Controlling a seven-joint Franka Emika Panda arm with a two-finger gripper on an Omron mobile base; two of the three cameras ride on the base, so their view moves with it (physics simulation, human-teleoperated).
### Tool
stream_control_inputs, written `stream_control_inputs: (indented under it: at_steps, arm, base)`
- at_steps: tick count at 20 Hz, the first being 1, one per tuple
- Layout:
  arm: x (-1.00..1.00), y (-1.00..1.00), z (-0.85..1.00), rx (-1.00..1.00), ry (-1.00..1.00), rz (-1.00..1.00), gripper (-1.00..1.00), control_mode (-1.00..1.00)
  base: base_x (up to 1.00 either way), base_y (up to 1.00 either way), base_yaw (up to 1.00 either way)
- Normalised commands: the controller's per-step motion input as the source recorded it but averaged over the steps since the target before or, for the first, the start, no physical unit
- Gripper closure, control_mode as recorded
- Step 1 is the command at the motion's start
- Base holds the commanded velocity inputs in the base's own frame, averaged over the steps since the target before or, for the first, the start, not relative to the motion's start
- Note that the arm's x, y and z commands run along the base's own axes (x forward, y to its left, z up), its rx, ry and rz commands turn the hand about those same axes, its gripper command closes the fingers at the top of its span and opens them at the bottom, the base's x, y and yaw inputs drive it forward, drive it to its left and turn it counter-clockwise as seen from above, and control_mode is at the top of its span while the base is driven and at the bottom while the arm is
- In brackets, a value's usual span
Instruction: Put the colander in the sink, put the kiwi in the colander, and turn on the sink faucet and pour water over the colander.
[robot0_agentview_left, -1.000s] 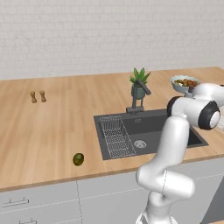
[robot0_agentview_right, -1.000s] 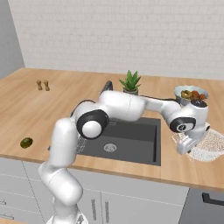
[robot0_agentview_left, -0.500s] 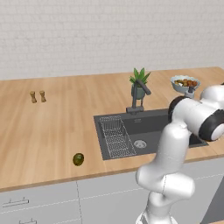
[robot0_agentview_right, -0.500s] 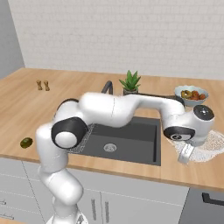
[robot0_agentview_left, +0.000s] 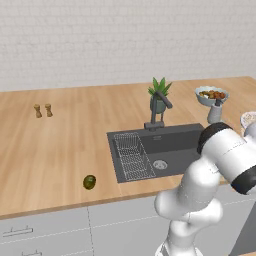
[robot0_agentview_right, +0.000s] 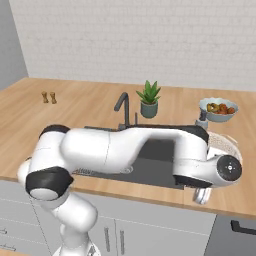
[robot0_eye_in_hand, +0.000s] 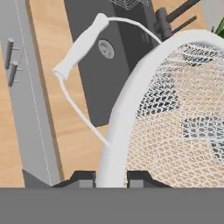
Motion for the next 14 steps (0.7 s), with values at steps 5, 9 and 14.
stream_control_inputs:
  at_steps: [5,9,14]
  arm:
    - [-0.01,0.51,0.09,0.0,0.1,0.3,1.0,-1.0]
    - [0.04,0.57,0.0,0.0,-0.03,0.27,1.0,-1.0]
    - [0.27,0.54,-0.03,0.0,-0.11,0.16,1.0,-1.0]
  base:
    - [0.0,0.0,0.0]
    - [0.0,0.0,0.0]
    - [0.0,0.0,0.0]
